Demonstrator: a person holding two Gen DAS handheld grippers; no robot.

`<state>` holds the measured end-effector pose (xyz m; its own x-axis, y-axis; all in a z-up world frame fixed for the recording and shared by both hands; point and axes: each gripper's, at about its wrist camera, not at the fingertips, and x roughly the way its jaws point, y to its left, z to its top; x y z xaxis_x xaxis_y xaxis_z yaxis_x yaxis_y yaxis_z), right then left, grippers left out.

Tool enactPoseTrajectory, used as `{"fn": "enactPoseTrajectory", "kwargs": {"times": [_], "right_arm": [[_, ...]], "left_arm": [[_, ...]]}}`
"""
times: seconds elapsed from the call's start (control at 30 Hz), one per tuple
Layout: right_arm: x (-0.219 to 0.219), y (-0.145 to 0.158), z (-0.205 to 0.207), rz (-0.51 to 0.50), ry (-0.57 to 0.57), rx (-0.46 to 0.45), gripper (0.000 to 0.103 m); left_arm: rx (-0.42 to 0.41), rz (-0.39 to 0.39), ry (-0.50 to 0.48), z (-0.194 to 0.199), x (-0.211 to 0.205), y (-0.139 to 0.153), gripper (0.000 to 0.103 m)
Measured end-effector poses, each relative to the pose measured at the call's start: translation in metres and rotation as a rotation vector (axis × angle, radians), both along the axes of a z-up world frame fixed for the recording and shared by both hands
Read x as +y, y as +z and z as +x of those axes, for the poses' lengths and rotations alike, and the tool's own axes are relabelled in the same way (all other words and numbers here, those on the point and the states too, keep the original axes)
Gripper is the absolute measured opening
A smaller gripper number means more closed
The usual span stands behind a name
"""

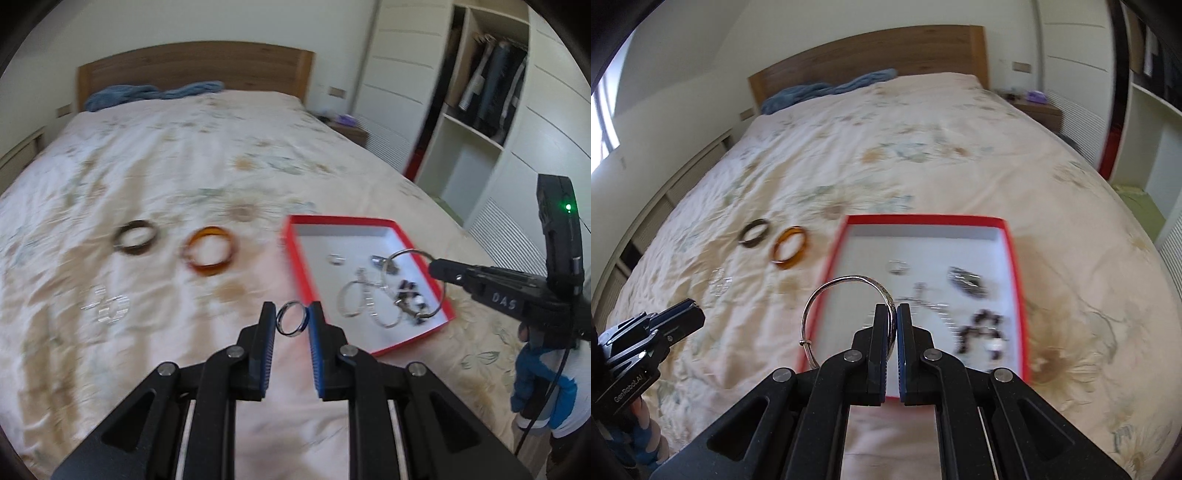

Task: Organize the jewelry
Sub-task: 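Carry the ring and silver cuff in both tools over the red box, then open both tools to drop the ring and cuff into the box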

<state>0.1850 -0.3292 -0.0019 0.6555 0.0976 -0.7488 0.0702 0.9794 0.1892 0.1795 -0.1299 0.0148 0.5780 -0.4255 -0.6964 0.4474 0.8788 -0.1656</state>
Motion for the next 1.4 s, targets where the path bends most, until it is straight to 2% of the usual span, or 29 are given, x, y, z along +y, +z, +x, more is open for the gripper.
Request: {"fn": "enactPoseTrajectory", "kwargs": {"times": [0.2, 0.3, 0.47, 0.7, 1.07, 1.13, 1.2, 1.4], "right_arm": [[-0.038, -0.034, 0.01, 0.008, -0.038, 0.043, 0.005], [-0.045, -0.05, 0.016, 0.012, -0.034, 0.059, 0.006], [-0.049, -0.071, 0.023, 0.001, -0.008, 0.085, 0.006], [-0.052, -0.083, 0.025, -0.005, 0.005, 0.11, 0.005], [-0.058, -0.084, 0.018, -0.011, -0.022, 0.136, 0.008], [-0.058, -0.077, 0.013, -0.009, -0.027, 0.124, 0.011], [-0.057, -0.067, 0.006, -0.013, -0.031, 0.106, 0.016], [-0.049, -0.029, -0.021, -0.026, -0.044, 0.049, 0.028]], "left_arm": [[0.059, 0.042, -0.091, 0.019, -0.071, -0.034, 0.016], [0.086, 0.069, -0.117, 0.024, -0.093, -0.053, 0.016], [0.119, 0.108, -0.148, 0.025, -0.113, -0.074, 0.016], [0.157, 0.155, -0.155, 0.027, -0.122, -0.094, 0.017], [0.17, 0.156, -0.156, 0.025, -0.122, -0.093, 0.018], [0.17, 0.147, -0.148, 0.023, -0.119, -0.087, 0.021], [0.162, 0.139, -0.138, 0.021, -0.115, -0.08, 0.03], [0.125, 0.103, -0.134, 0.001, -0.106, -0.044, 0.031]]}}
